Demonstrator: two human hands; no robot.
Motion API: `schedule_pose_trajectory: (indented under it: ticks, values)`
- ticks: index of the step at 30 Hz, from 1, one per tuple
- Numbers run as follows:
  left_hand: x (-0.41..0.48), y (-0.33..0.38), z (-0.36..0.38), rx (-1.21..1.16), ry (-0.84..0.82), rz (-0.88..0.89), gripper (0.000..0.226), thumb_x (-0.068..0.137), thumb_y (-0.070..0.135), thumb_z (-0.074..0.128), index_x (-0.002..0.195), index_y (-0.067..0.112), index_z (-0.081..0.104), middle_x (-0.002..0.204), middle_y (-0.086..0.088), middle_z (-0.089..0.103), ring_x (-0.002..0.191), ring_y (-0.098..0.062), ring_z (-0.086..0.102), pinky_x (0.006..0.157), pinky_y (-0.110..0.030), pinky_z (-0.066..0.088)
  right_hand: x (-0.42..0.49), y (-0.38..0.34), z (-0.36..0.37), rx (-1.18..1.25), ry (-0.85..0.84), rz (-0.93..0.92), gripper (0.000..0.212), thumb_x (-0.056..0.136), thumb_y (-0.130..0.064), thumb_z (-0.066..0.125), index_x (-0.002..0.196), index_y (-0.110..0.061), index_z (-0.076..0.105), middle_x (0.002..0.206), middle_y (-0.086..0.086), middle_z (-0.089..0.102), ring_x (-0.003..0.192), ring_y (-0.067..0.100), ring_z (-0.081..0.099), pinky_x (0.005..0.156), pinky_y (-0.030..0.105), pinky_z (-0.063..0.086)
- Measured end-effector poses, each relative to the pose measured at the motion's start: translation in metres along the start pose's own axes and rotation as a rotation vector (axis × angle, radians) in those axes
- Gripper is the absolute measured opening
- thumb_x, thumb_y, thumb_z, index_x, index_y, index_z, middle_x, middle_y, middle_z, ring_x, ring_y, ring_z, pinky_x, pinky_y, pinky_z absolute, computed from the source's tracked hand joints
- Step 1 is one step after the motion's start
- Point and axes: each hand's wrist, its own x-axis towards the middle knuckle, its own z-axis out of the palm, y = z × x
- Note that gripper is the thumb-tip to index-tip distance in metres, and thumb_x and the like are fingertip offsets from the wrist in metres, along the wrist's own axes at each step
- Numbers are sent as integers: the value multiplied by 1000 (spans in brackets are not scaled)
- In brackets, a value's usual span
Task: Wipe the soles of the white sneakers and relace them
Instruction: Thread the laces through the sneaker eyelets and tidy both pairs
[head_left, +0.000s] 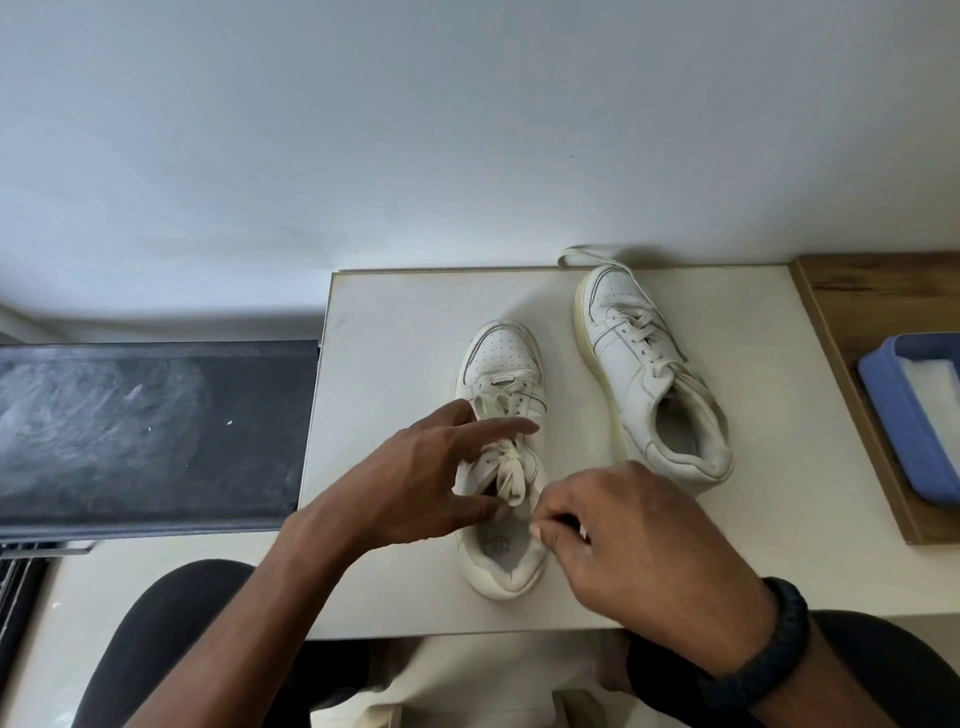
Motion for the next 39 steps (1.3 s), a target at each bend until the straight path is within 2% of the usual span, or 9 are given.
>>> schedule_pose_trajectory:
  ticks: [4, 7, 12, 22, 26, 29, 32, 35, 39]
  values:
    - [-2, -8, -9, -160, 69, -36, 91, 80, 54, 82, 155, 56, 28, 105, 15, 53, 83, -9, 62, 76, -19, 52, 11, 10, 8, 55, 289, 62, 7, 92, -38, 67, 91, -31, 69, 80, -16, 66, 70, 4, 62, 64, 24, 54]
    - [-3, -20, -18, -157, 189, -65, 60, 88, 43, 78, 142, 46, 50, 104, 15, 59, 84, -5, 65, 73, -17, 53, 20, 11, 20, 106, 377, 47, 15, 87, -36, 72, 100, -33, 66, 88, -16, 65, 70, 6, 61, 65, 31, 56]
    - [1, -18, -8, -104, 121, -108, 35, 93, 26, 77, 122, 36, 61, 96, 17, 67, 81, -3, 69, 76, -23, 55, 26, 3, 34, 80, 379, 13, 29, 91, -41, 67, 119, -32, 63, 102, -14, 64, 76, 8, 63, 67, 24, 51]
    - [17, -7, 2, -30, 709, -253, 16, 96, 29, 74, 90, 16, 67, 74, 8, 72, 63, -16, 70, 63, -33, 54, 31, 10, 32, 204, 399, 101, 28, 90, -34, 72, 117, -27, 70, 100, -12, 73, 84, 8, 67, 77, 31, 58]
    - [9, -8, -9, -412, 416, -488, 28, 101, 31, 67, 80, 14, 74, 69, -1, 76, 61, -12, 73, 58, -28, 56, 31, 15, 31, 217, 429, 120, 20, 94, -25, 66, 113, -26, 73, 102, -10, 74, 87, 11, 69, 78, 33, 59]
    - [4, -2, -6, -486, 225, -438, 22, 102, 24, 66, 87, 16, 79, 77, 0, 79, 71, -10, 75, 62, -25, 57, 30, 10, 35, 180, 382, 90, 20, 97, -31, 62, 115, -27, 70, 104, -12, 68, 85, 10, 65, 76, 31, 57]
    - [6, 4, -5, -589, 289, -307, 20, 103, 12, 62, 102, 23, 79, 93, 9, 80, 90, -12, 75, 77, -31, 60, 30, 9, 38, 180, 337, 89, 24, 100, -34, 54, 120, -27, 65, 111, -11, 59, 92, 11, 64, 81, 32, 55]
    - [5, -3, -4, -541, 374, -368, 16, 102, 27, 66, 114, 33, 75, 107, 13, 79, 98, -9, 73, 89, -39, 61, 33, 16, 35, 219, 284, 145, 34, 101, -38, 52, 131, -23, 57, 129, -7, 54, 110, 17, 61, 94, 35, 51]
    - [-11, -13, 1, -495, 59, -506, 78, 75, 68, 75, 145, 44, 50, 134, 5, 63, 106, -13, 71, 85, -41, 64, 34, 21, 35, 365, 72, 143, 41, 102, -36, 48, 142, -33, 44, 139, -8, 56, 126, 14, 56, 102, 32, 46]
